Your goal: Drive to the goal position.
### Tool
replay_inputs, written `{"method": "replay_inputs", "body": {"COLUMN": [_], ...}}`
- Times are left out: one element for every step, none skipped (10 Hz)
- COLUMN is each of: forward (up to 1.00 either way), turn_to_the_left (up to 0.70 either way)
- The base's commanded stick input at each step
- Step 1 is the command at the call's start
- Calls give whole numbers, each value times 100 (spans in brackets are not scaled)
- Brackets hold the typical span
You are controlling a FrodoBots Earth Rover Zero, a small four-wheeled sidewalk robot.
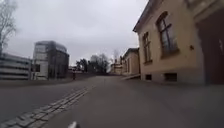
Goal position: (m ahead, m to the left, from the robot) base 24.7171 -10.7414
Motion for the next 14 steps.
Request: {"method": "replay_inputs", "body": {"forward": [100, 100, 100, 100, 100, 100, 100, 100, 100, 100, 100, 100, 100, 100], "turn_to_the_left": [0, 0, 0, 0, 0, 0, 0, 0, 0, 0, 0, 0, 0, 0]}}
